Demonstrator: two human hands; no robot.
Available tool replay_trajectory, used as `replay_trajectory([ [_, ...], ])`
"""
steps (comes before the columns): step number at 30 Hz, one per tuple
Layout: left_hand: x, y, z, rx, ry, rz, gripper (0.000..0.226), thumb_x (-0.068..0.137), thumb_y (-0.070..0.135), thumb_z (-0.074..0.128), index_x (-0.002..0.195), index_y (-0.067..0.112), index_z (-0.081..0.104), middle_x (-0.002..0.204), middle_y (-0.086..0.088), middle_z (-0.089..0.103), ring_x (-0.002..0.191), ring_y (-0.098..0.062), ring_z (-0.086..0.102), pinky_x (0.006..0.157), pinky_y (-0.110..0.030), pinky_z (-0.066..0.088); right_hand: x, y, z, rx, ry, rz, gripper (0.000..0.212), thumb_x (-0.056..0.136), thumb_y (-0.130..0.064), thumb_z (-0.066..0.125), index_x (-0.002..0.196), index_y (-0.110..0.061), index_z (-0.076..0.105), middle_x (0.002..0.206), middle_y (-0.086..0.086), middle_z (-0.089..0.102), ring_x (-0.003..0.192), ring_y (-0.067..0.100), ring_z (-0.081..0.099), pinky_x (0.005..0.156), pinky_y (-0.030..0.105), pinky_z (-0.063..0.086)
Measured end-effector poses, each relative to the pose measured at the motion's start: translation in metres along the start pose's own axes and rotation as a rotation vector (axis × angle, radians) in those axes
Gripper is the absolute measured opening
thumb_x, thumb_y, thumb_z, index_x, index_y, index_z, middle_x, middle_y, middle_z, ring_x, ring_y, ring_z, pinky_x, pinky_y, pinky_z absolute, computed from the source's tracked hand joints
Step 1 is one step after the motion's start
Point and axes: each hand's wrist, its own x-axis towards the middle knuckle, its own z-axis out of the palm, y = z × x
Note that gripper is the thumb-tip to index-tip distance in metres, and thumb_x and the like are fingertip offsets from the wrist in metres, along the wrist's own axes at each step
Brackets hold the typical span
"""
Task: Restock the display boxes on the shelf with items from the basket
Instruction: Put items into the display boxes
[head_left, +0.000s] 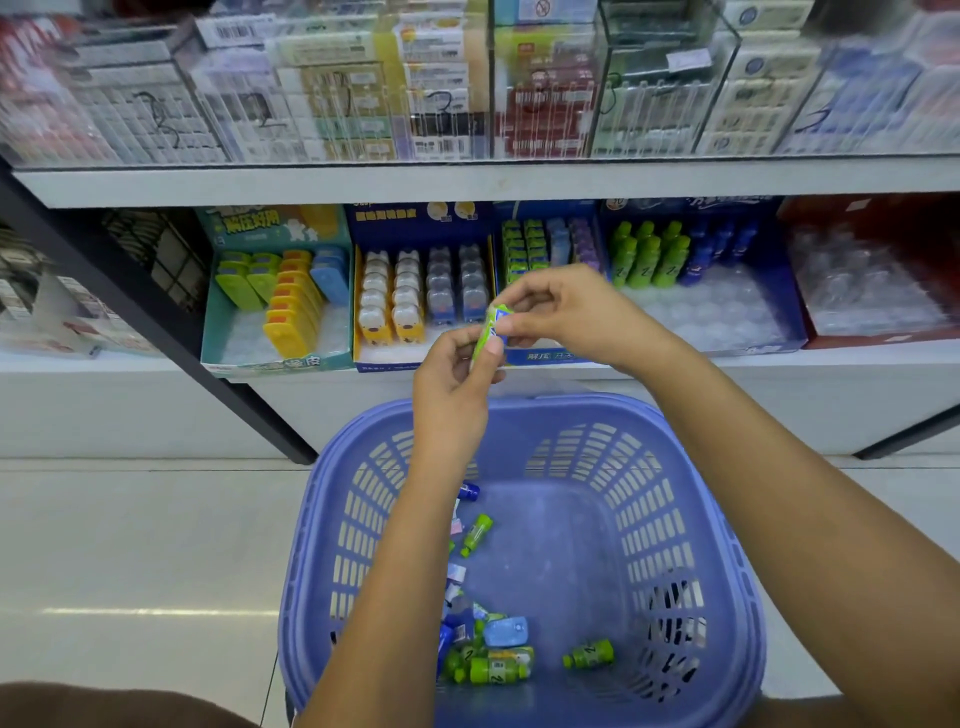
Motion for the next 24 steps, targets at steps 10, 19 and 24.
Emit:
replay_trajectory([
  [10, -0.002, -0.016, 0.026, 0.965, -0.409, 0.240, 0.059, 0.097, 0.020, 0.047, 0.150, 0.012, 0.022, 0.158, -0.004, 0.019, 0.146, -0.017, 0.012, 0.116, -0.022, 0.008, 0.015, 0.034, -0.033, -0.450, 0.498, -0.147, 0.023, 0.085, -0.012, 0.066, 0.108, -0.009, 0.068, 0.098, 0.008, 0.069, 0.085, 0.014, 0.061, 0.082, 0.021, 0.049],
  [19, -0.001, -0.021, 0.026, 1.004, -0.403, 0.268, 0.062, 0.097, 0.023, 0.048, 0.151, 0.013, 0.019, 0.159, -0.001, 0.015, 0.146, -0.016, 0.008, 0.118, -0.024, 0.004, 0.030, 0.043, -0.035, -0.572, 0.421, -0.170, 0.020, 0.086, -0.012, 0.066, 0.104, -0.004, 0.069, 0.100, 0.010, 0.072, 0.085, 0.011, 0.062, 0.077, 0.009, 0.040],
  [24, 0.002, -0.024, 0.024, 0.955, -0.408, 0.280, 0.062, 0.096, 0.022, 0.049, 0.151, 0.014, 0.020, 0.159, 0.000, 0.016, 0.146, -0.015, 0.008, 0.116, -0.021, 0.003, 0.032, 0.049, -0.031, -0.622, 0.443, -0.138, 0.018, 0.084, -0.012, 0.068, 0.099, -0.002, 0.071, 0.099, 0.015, 0.070, 0.091, 0.025, 0.064, 0.082, 0.029, 0.048],
])
